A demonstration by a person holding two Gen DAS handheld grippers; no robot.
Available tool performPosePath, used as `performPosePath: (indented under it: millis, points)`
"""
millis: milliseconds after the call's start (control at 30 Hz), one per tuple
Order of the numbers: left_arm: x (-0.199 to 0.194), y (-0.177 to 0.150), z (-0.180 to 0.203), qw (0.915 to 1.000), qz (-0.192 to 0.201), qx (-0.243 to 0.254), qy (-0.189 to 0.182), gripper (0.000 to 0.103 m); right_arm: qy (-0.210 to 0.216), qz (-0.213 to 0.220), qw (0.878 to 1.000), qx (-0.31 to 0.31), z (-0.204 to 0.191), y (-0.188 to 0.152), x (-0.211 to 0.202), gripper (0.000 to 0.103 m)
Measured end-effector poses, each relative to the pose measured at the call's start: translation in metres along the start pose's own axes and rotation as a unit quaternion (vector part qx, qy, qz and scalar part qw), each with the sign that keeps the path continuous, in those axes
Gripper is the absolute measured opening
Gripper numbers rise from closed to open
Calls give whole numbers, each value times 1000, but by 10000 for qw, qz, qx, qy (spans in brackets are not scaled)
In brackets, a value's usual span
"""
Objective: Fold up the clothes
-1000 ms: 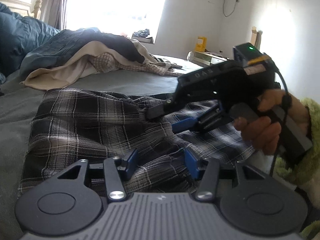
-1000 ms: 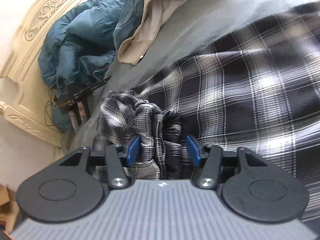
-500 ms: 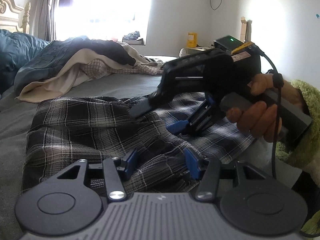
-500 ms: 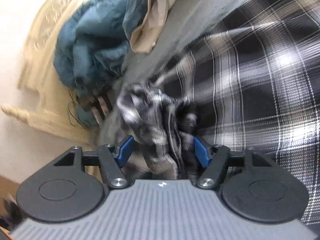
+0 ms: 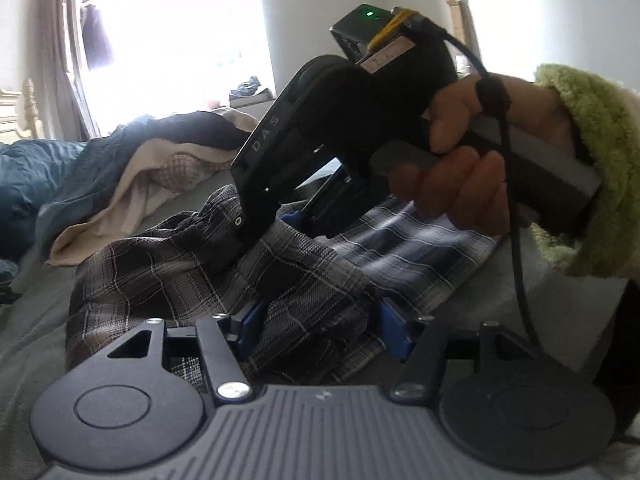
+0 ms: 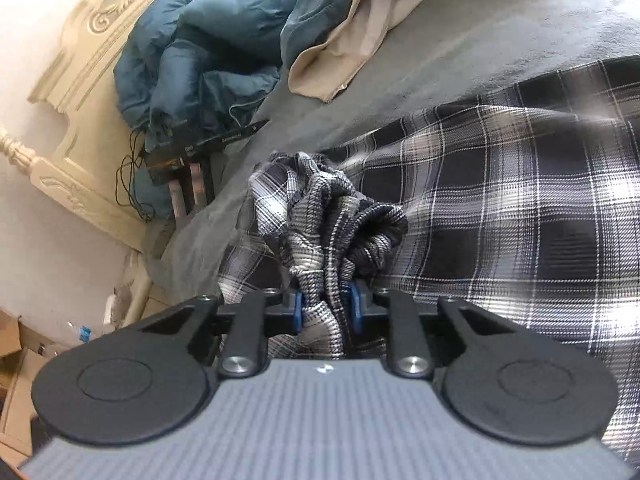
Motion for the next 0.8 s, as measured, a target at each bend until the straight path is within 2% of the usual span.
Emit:
performPosePath:
  millis: [300,400,567,800]
  points:
    - [-21,9,-12,9973,168,-697,-151,60,-97,142,9998,-66,4,20,-31,18]
    - [-30,5,-13,9969,141,-770,-82,60,-214,175,9995,-129,10,26,-44,18]
    - [-41,0,-26,9923,104,-1230,12,60,-421,212,9988,-136,25,30,-65,18]
    - [-33,5,-27,9917,32,-1277,119,58,-664,332,9972,-17,50,30,-94,18]
Point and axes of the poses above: each gripper's, at about its wrist camera, not at the fingertips, and x roughly the way its jaws point, z to its right, y to its top, the point moved 3 cm from there along x, roughly the way its jaws point, and after that the axes turned 3 degrees about y, right-handed, at the moved point
